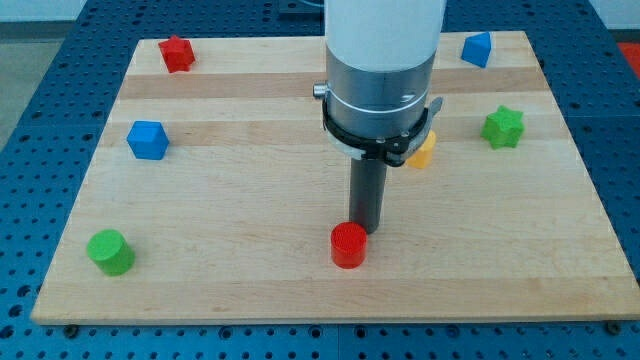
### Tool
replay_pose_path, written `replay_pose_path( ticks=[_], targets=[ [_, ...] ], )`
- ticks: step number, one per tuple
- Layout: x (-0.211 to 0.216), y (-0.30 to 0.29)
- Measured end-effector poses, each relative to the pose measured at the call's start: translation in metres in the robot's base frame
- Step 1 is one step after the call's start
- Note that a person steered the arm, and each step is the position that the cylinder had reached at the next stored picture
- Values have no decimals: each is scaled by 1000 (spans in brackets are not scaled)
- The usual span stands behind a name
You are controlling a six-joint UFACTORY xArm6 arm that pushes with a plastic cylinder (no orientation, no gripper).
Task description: Move your arm to the top left of the yellow heart
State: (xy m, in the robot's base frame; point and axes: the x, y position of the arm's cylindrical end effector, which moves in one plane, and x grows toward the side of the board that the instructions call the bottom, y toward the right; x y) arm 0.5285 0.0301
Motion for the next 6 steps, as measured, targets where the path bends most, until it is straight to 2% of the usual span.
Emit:
replay_pose_path(
  ticks=[2, 3, 6],
  targets=[
    [3, -1],
    [-20, -1],
    [-123, 7]
  ],
)
